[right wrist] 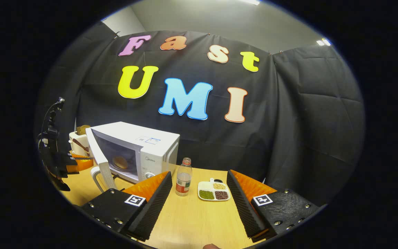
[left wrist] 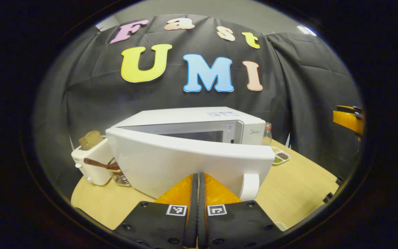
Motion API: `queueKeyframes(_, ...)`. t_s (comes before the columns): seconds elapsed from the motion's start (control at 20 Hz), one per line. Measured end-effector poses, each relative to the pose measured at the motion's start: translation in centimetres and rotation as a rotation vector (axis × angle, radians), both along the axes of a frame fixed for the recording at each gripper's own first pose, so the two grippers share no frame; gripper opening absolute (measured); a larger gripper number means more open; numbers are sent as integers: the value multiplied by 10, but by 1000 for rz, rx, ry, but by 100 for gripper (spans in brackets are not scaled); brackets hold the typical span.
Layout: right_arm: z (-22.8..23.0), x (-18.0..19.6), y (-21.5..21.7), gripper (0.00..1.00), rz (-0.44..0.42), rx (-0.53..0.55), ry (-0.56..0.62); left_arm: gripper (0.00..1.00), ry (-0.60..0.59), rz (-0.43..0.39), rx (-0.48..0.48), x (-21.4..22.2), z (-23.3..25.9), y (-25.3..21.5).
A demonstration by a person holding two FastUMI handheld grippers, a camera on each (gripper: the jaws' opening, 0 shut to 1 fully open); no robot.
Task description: Open the microwave oven with the left hand, put the food in, and close the microwave oven.
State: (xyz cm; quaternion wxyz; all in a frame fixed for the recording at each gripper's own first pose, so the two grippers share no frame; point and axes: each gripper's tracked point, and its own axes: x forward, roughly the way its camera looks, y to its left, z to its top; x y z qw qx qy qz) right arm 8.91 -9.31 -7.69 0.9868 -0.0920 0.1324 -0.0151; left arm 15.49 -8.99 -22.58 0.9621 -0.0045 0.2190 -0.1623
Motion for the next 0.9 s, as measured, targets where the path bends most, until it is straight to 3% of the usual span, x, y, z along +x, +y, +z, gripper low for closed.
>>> queueKeyframes(0.9,-12,-3,-46,98,-44,10,25,8,15,73,-6,83,-18,-33)
